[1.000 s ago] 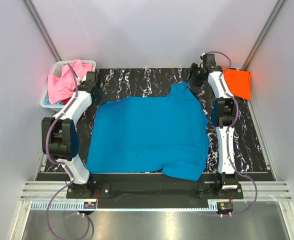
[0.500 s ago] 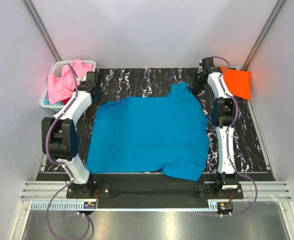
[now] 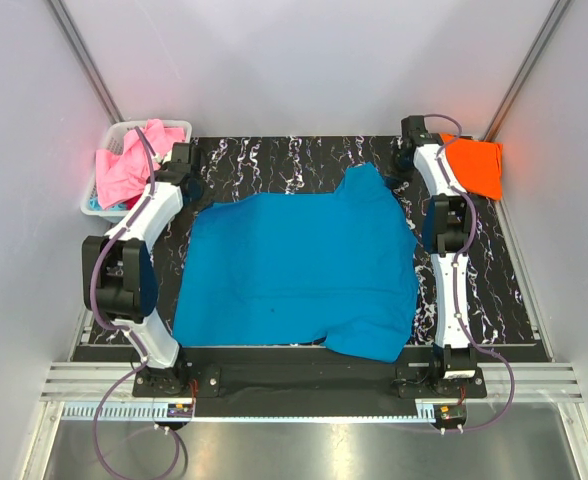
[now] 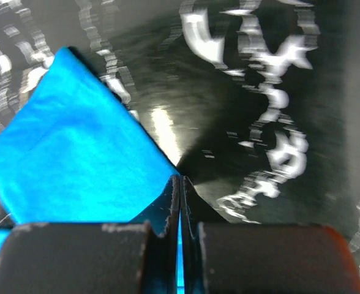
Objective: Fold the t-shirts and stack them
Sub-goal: Flatten the tshirt out
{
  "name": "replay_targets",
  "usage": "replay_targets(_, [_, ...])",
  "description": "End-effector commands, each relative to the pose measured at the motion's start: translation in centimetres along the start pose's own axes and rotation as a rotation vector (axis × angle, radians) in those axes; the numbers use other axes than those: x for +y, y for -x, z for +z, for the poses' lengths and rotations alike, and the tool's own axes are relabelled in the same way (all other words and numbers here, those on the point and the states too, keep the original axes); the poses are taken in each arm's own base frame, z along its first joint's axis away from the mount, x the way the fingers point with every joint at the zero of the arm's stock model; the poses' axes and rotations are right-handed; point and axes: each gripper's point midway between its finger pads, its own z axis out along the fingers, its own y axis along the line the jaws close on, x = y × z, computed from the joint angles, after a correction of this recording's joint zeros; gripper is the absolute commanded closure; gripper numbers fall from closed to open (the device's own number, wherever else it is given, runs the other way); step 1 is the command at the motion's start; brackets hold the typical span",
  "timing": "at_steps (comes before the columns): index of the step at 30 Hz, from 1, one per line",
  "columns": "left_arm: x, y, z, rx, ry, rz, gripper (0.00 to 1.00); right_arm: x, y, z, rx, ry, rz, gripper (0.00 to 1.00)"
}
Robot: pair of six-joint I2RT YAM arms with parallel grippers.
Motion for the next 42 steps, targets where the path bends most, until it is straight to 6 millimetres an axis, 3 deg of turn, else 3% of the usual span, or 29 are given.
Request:
replay_targets(1, [-0.8, 1.4, -2.0, -0.053, -0.041, 0.007, 1.0, -5.0, -0.8, -0.9, 0.003, -0.255, 0.023, 1.0])
replay_targets(4, [-0.9, 1.5, -2.0, -0.054, -0.042, 0.008, 1.0, -5.8, -0.6, -1.4, -0.015, -0.31, 0.035, 1.0])
replay_targets(7, [-0.9, 1.5, -2.1, -0.054, -0.044, 0.008, 1.0, -4.3, -0.5, -1.1, 0.001, -0.221, 0.022, 1.0])
replay_targets(8, [-1.0, 1.5, -2.0, -0.053, -0.046, 0.011, 1.0, -3.5, -0.3, -1.2, 0.0, -0.183, 0.017, 0.85])
replay_targets(12, [-1.1, 1.6, -2.0, -0.052, -0.048, 0.011, 1.0, -1.8, 1.9, -1.8, -0.065, -0.107, 0.011, 0.54])
replay_targets(15, [-1.1, 1.6, -2.0, -0.052, -0.05, 0.011, 1.0, -0.6, 3.8, -2.5, -0.129, -0.067, 0.011, 0.5])
replay_targets(19, [-1.5, 1.6, -2.2, -0.046, -0.066, 0.011, 1.0, 1.1, 5.5, -2.5, -0.18, 0.027, 0.02, 0.49])
replay_targets(26, [-1.8, 1.8, -2.6, -0.048, -0.082, 0.014, 1.0, 4.5, 6.7, -0.3, -0.192, 0.277, 0.04, 0.52])
replay_targets(35, [-2.9, 1.8, -3.7, -0.036, -0.139, 0.01, 1.0, 4.7, 6.4, 2.6, -0.175, 0.359, 0.103, 0.48])
replay_targets(42, [-3.2, 2.0, -4.4, -0.045, -0.157, 0.013, 1.0, 5.1, 6.5, 2.9, -0.181, 0.388, 0.105, 0.5])
